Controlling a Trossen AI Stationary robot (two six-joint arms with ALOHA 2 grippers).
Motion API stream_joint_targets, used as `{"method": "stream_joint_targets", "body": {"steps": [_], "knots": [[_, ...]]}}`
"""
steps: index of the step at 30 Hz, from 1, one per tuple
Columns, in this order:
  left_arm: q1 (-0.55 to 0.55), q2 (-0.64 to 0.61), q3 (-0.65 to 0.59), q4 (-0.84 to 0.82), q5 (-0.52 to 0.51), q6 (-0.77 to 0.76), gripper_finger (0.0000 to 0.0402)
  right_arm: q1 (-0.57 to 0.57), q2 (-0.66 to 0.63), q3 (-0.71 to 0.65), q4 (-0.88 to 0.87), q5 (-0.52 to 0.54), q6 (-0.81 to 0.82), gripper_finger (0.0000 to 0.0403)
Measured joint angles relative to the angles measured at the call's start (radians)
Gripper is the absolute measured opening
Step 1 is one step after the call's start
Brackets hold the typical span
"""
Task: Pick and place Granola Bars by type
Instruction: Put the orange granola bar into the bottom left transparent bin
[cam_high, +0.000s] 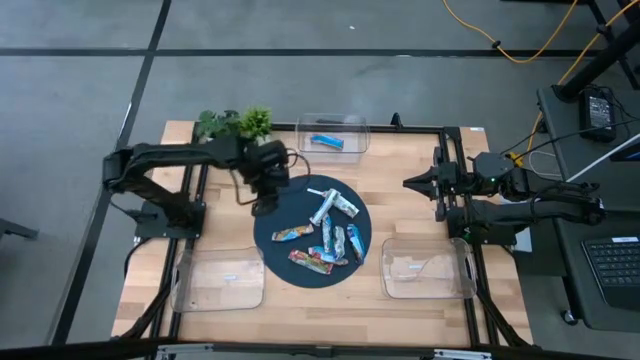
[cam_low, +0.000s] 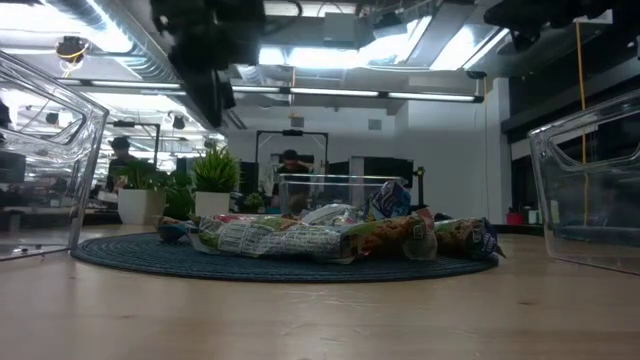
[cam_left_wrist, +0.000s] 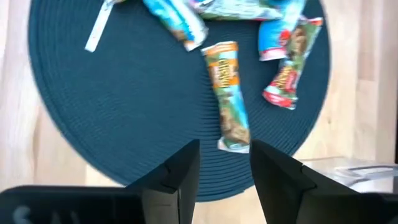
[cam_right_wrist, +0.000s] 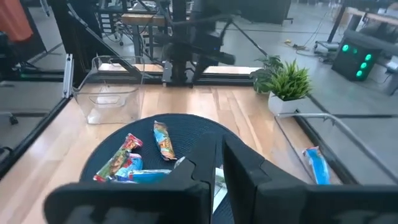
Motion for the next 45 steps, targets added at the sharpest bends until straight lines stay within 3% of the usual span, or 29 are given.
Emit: {"method": "stream_joint_targets", "body": {"steps": [8, 17, 23, 36, 45], "knots": [[-0.146, -0.071, -0.007, 0.008, -0.025, 0.003, 0.0132, 0.0, 0.001, 0.0, 0.059, 0.052, -0.025, 0.0032], [-0.282, 0.01, -0.007, 0.069, -0.157, -0.021, 0.0131, 0.0, 0.001, 0.0, 0.07, 0.052, -0.024, 0.0032], [-0.285, 0.113, -0.008, 0.092, -0.253, -0.031, 0.0144, 0.0, 0.001, 0.0, 0.069, 0.052, -0.022, 0.0032], [-0.286, 0.28, -0.008, 0.226, -0.244, -0.005, 0.0225, 0.0, 0.001, 0.0, 0.064, 0.052, -0.02, 0.0032], [-0.286, 0.39, -0.008, 0.296, -0.243, -0.004, 0.0233, 0.0, 0.001, 0.0, 0.059, 0.051, -0.005, 0.0032]]}}
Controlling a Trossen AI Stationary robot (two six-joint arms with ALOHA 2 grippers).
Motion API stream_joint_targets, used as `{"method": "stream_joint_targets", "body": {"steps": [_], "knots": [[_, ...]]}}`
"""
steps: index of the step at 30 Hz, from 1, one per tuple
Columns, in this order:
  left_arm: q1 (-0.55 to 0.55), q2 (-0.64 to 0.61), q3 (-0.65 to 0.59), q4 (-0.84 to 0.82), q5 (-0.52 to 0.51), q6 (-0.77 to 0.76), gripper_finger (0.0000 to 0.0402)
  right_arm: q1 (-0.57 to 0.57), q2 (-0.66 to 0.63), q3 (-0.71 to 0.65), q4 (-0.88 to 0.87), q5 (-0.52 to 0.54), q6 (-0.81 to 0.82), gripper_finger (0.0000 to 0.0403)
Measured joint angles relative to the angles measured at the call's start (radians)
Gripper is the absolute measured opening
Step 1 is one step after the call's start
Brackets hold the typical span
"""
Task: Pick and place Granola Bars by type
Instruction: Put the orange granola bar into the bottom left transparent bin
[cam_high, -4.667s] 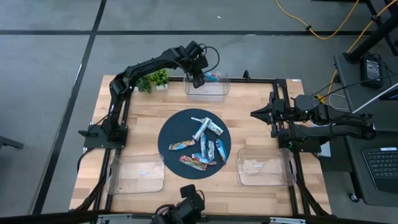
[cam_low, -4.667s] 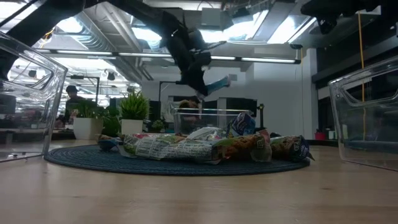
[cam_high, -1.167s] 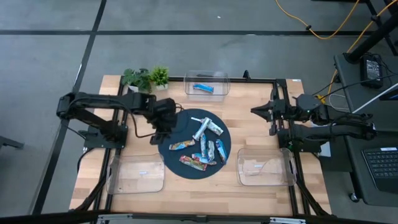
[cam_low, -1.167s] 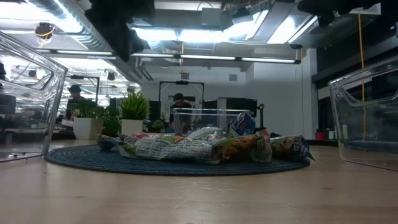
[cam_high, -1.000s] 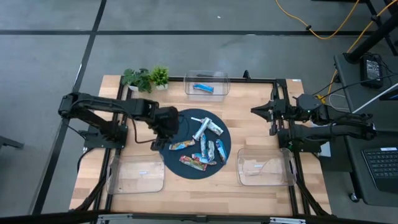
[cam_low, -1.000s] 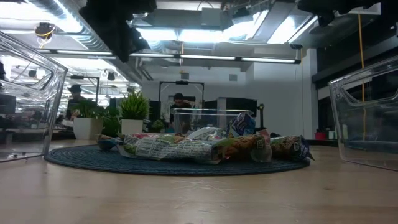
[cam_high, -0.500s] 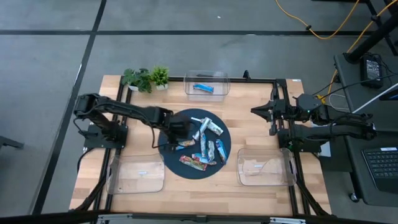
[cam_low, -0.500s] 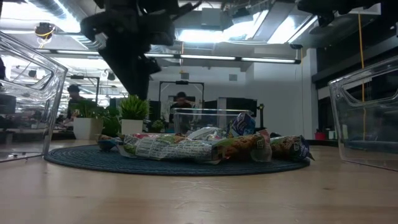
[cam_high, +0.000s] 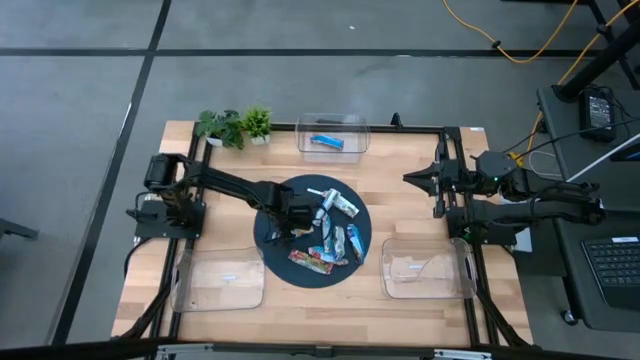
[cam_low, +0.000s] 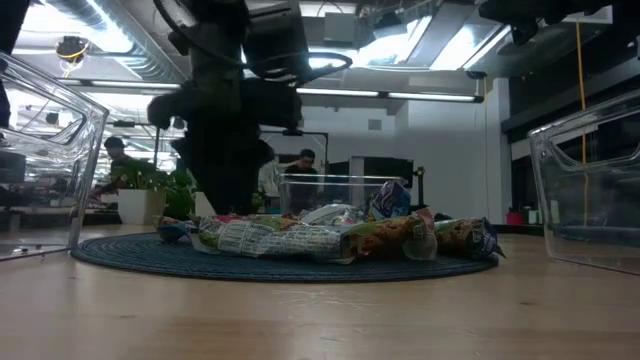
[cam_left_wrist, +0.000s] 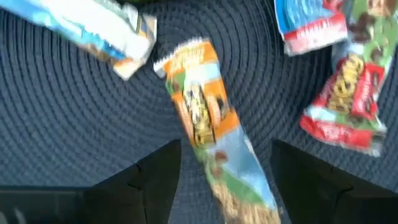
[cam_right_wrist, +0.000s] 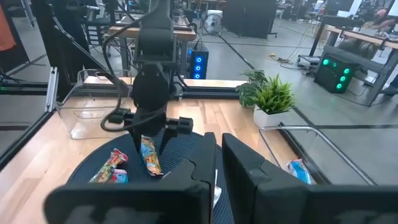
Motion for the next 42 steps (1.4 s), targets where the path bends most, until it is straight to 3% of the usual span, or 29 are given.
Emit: {"method": "stream_joint_targets", "body": {"steps": [18, 35, 42], "knots": [[0.0, 0.051, 0.001, 0.064, -0.006, 0.01, 0.0221, 0.0, 0.0, 0.0, -0.04, -0.002, 0.064, 0.0032], [0.0, 0.062, 0.0, 0.061, -0.062, -0.039, 0.0094, 0.0, 0.0, 0.0, -0.041, -0.002, 0.062, 0.0032], [0.004, 0.062, 0.119, -0.159, -0.077, -0.023, 0.0063, 0.0, 0.0, 0.0, -0.041, -0.002, 0.064, 0.0032]]}}
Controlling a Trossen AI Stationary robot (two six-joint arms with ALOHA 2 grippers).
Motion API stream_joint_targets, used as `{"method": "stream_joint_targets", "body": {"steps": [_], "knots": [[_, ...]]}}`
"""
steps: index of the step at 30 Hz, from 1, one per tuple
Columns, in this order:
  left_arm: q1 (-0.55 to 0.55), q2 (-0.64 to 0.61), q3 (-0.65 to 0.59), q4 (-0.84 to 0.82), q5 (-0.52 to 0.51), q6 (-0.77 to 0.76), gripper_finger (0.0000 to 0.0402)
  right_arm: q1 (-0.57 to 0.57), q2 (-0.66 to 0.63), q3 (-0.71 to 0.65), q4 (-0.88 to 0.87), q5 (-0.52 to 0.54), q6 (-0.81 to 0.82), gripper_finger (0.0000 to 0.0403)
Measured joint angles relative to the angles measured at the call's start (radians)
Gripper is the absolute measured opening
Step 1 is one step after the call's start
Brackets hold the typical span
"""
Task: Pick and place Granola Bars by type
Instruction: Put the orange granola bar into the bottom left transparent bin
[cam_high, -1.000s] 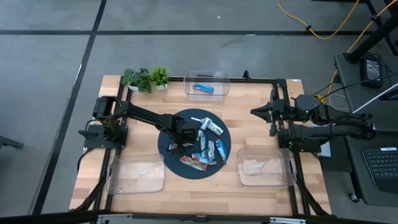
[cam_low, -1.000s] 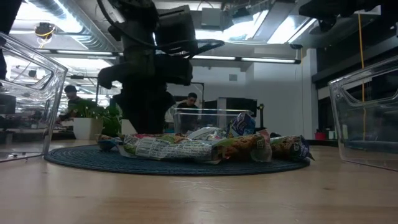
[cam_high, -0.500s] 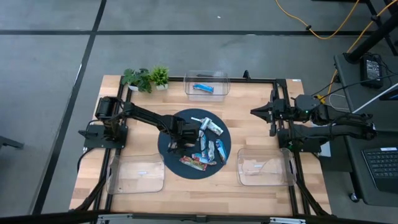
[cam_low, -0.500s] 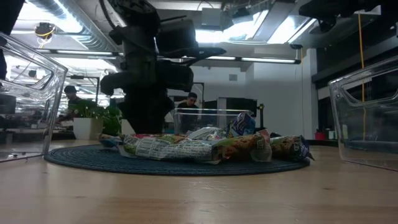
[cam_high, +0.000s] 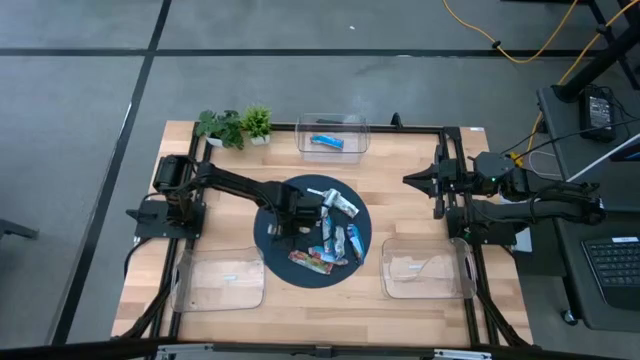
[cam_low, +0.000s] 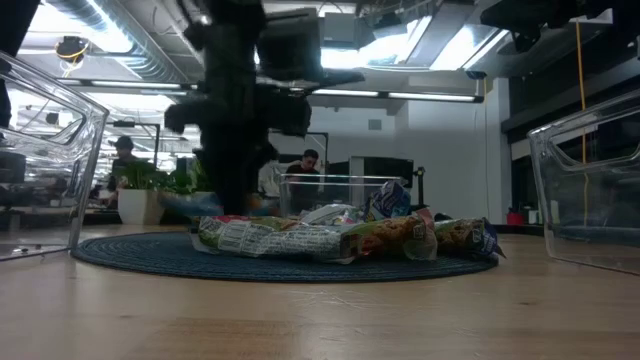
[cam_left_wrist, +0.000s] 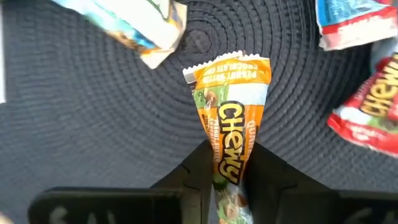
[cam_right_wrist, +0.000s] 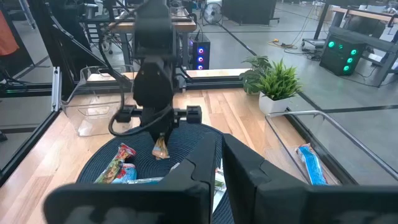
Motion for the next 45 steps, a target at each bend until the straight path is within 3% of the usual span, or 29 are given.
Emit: {"method": "stream_joint_targets", "body": {"steps": [4, 11, 18, 25, 31, 37, 45], "knots": [[0.0, -0.021, 0.078, -0.101, -0.07, 0.06, 0.0064, 0.0, 0.0, 0.0, 0.0, 0.0, -0.002, 0.0032], [0.025, -0.078, 0.15, -0.1, -0.137, 0.056, 0.0062, 0.0, 0.0, 0.0, 0.0, 0.002, -0.002, 0.0032], [0.053, -0.133, 0.155, -0.073, -0.155, 0.033, 0.0061, 0.0, 0.0, 0.0, 0.0, 0.002, 0.007, 0.0032], [0.047, -0.235, 0.155, -0.075, -0.244, -0.033, 0.0061, 0.0, 0.0, 0.0, 0.014, 0.002, 0.013, 0.0032], [-0.001, -0.391, 0.155, -0.167, -0.256, -0.162, 0.0061, 0.0, 0.005, 0.0, 0.063, 0.002, -0.034, 0.0032], [-0.125, -0.556, 0.155, -0.329, -0.248, -0.411, 0.0061, 0.0, 0.005, 0.0, 0.083, 0.003, -0.036, 0.0032], [-0.294, -0.64, 0.155, -0.357, -0.316, -0.596, 0.006, 0.0, 0.007, 0.0, 0.093, 0.003, -0.012, 0.0032]]}}
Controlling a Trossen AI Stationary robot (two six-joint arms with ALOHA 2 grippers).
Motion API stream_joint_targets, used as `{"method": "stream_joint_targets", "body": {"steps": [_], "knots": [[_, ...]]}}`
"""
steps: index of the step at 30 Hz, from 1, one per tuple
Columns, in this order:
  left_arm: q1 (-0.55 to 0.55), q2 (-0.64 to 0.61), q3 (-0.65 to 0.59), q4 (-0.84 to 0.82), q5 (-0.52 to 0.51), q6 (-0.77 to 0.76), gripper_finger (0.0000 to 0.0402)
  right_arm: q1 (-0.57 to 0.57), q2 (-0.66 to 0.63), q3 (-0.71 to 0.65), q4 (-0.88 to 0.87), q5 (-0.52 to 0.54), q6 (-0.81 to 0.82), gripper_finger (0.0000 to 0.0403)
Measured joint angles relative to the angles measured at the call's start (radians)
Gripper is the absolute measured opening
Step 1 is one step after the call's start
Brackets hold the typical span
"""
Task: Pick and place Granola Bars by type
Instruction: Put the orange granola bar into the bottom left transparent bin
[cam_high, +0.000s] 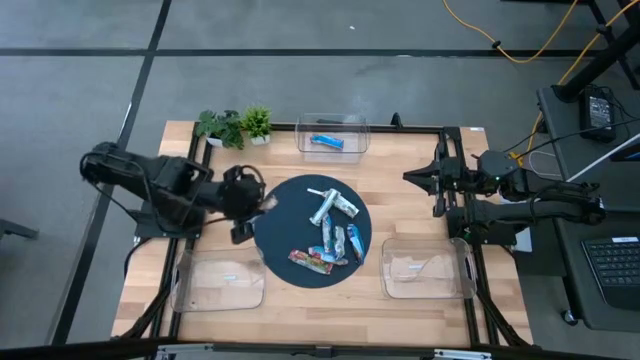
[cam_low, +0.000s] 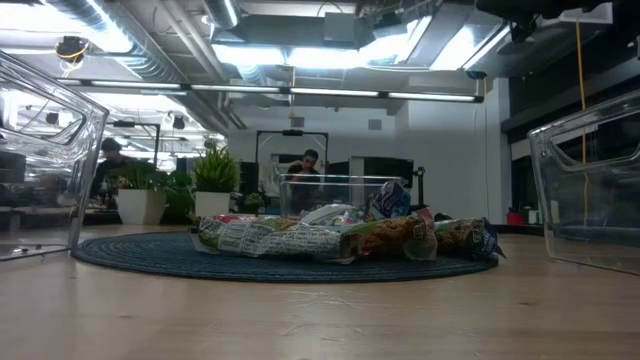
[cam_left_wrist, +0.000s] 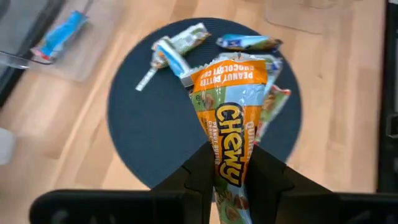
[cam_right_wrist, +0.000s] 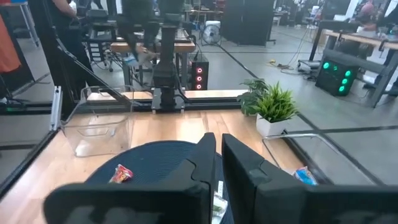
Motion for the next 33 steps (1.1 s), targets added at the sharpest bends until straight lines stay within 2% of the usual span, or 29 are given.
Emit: {"method": "stream_joint_targets", "body": {"steps": [10, 14, 19, 26, 33], "knots": [[-0.267, 0.076, -0.001, -0.057, 0.023, -0.067, 0.006, 0.0, 0.0, 0.0, -0.068, 0.0, 0.05, 0.0032], [-0.379, 0.106, -0.064, -0.057, 0.02, -0.124, 0.006, 0.0, 0.0, 0.0, -0.104, 0.0, 0.094, 0.0032], [-0.478, 0.127, -0.181, -0.02, -0.001, -0.272, 0.006, 0.0, 0.0, 0.0, -0.109, 0.0, 0.115, 0.0032], [-0.538, 0.148, -0.27, 0.066, -0.018, -0.446, 0.006, 0.0, 0.0, 0.0, -0.109, 0.0, 0.111, 0.0032], [-0.539, 0.154, -0.27, 0.066, -0.016, -0.44, 0.006, 0.0, 0.0, 0.0, -0.114, 0.0, 0.119, 0.0032]]}}
